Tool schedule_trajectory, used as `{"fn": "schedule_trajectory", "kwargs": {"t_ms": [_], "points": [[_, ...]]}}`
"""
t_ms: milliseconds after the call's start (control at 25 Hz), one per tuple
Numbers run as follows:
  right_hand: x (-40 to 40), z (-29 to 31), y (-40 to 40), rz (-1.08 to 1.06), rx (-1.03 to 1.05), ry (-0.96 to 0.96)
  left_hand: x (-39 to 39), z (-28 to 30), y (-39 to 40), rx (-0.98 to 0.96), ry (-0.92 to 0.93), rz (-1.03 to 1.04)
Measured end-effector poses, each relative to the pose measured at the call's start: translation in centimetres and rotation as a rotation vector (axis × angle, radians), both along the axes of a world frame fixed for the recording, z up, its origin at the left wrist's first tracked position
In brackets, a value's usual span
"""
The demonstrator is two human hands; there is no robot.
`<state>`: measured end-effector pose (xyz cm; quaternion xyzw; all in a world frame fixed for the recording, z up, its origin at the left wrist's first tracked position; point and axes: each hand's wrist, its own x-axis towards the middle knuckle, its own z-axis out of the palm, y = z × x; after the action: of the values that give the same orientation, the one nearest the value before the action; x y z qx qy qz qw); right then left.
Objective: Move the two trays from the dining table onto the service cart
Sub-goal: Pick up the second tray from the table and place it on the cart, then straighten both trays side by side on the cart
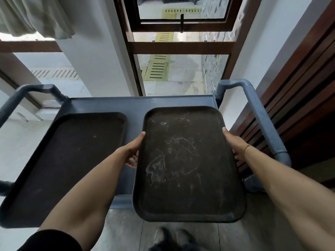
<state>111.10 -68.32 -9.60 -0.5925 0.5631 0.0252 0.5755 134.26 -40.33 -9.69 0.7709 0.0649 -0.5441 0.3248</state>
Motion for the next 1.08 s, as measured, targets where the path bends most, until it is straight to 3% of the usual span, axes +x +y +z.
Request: {"fn": "schedule_trajectory", "kwargs": {"t_ms": [400, 640, 880, 1080], "points": [[0.9, -1.9, -0.9, 0.063, -0.101, 0.086, 0.4, -0.7, -0.4, 0.049, -0.036, -0.072], [2.0, -2.6, -0.3, 0.266, -0.391, 0.357, 0.4, -0.8, -0.2, 0.039, -0.041, -0.075], [2.3, -1.8, 0.4, 0.345, -0.515, 0.530, -0.2, -0.8, 0.5, -0.011, -0.069, -0.059], [4.2, -0.5, 2.3, 0.501, -0.674, 0.423, -0.6, -0.4, 2.2, -0.074, -0.288, 0.012]]}}
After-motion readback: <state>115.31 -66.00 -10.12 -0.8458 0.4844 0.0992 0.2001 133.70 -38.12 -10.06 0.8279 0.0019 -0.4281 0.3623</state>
